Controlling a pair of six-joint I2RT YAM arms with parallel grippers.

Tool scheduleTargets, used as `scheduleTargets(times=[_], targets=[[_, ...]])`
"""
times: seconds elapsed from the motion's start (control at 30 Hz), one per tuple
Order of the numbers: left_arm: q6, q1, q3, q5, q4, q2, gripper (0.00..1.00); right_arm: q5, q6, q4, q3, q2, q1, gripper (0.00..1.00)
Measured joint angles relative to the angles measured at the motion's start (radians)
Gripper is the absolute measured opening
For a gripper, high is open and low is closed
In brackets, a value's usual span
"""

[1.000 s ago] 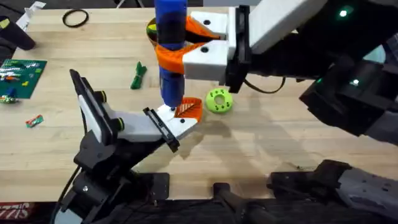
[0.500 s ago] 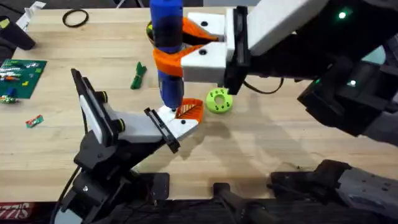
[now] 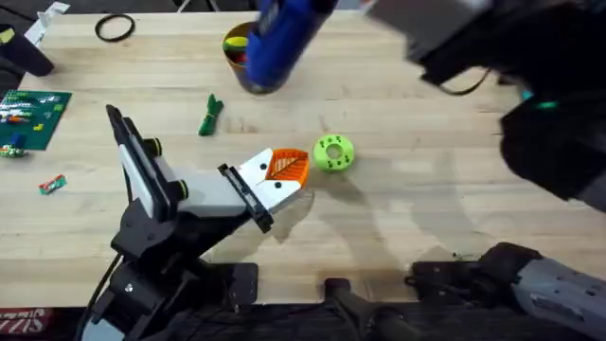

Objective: Pick up the gripper from the table and insert it into the empty holder that is missing its gripper. Then pick up a screw, insert it into the mounting hole, and use the screwdriver to tighten it. Finally, clean up the table by picking up the vegetable and placing it into the bucket.

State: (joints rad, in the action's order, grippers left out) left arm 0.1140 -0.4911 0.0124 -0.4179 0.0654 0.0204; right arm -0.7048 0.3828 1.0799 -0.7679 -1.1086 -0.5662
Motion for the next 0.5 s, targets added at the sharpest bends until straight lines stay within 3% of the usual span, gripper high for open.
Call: scheduleTargets(times=[0.33, 0.5], targets=[[0.007, 0.000, 0.000, 0.000, 0.000, 0.000, 0.015, -0.003, 0.002, -0.115, -0.028, 0.003, 0.020, 0.143], [0.007, 0.000, 0.000, 0.000, 0.000, 0.000, 0.015, -0.003, -0.026, -0.291, -0.029, 0.005, 0.046, 0.143]])
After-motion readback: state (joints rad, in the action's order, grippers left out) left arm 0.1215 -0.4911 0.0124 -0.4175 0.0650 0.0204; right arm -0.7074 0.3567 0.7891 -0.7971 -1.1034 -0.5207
